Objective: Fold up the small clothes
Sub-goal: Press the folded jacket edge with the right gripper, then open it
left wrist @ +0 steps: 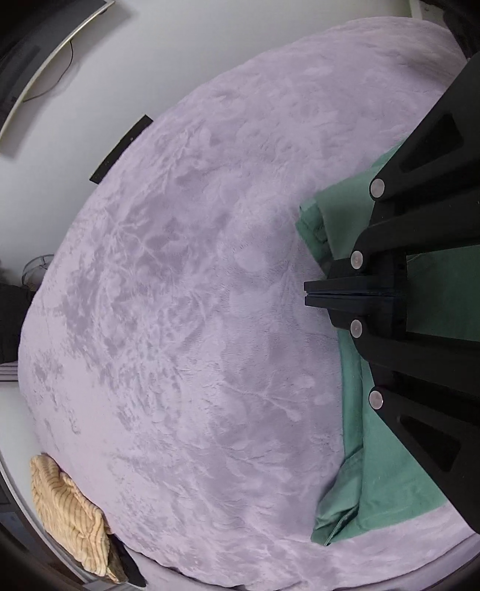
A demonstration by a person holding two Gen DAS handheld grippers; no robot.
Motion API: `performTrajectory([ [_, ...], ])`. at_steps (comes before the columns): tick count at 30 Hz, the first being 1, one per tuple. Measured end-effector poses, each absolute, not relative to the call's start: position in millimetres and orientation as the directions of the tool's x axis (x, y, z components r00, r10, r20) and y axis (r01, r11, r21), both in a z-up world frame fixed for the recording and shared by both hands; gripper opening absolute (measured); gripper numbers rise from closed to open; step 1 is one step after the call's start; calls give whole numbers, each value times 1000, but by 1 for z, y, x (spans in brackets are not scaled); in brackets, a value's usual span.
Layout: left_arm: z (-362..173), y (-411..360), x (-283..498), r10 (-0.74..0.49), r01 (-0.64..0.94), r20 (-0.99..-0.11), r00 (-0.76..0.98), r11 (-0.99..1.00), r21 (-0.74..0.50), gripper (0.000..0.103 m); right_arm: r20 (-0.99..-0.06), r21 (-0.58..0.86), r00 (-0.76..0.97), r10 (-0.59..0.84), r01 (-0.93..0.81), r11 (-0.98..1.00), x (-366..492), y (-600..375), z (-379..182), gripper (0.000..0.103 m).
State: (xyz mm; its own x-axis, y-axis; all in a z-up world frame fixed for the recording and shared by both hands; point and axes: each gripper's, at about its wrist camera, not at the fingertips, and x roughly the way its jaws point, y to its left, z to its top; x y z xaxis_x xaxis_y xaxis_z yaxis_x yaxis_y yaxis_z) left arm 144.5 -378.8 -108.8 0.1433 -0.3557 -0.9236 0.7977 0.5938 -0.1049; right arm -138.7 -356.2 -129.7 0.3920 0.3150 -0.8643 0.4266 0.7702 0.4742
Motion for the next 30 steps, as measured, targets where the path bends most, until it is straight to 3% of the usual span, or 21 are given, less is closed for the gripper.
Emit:
performTrajectory([
  [3,-134,-378,143,-285,775,-942,177,630,-45,1,-857,504,392,335,497,707,-157,-363,-159,7],
  [7,-102,-358,148,-390,779,-910,143,611,-139,1,-823,551,448,350,478,684,-164,-367,-158,7],
  [10,-67,-346,138,-443,835,-882,160,537,-118,3,-821,557,445,359,483,676,-165,-369,-163,8],
  [11,-59,-345,135,-456,849,-877,154,515,-119,31,-817,564,449,363,486,668,-167,-371,-164,8],
  [12,-53,-343,133,-460,857,-875,149,502,-118,97,-813,570,453,366,488,661,-167,-371,-166,9],
  [14,-44,-340,126,-476,867,-860,184,491,-87,101,-809,576,458,368,494,651,-163,-372,-167,10],
  [19,-66,-364,111,-379,908,-914,142,417,-32,100,-810,574,461,361,502,647,-159,-371,-164,10],
  [22,-97,-382,101,-308,914,-950,42,397,-88,64,-814,568,457,357,504,650,-157,-370,-161,11],
  [23,-105,-388,96,-290,919,-957,27,384,-91,37,-816,566,457,355,506,651,-156,-370,-161,11],
  [24,-112,-395,89,-277,928,-961,16,362,-89,3,-818,563,457,350,508,653,-156,-371,-159,11],
  [26,-107,-399,75,-285,938,-953,108,347,2,3,-837,531,436,331,503,682,-149,-366,-153,8],
  [30,-69,-386,94,-418,905,-898,140,422,-56,1,-861,460,427,277,422,781,-141,-350,-127,6],
])
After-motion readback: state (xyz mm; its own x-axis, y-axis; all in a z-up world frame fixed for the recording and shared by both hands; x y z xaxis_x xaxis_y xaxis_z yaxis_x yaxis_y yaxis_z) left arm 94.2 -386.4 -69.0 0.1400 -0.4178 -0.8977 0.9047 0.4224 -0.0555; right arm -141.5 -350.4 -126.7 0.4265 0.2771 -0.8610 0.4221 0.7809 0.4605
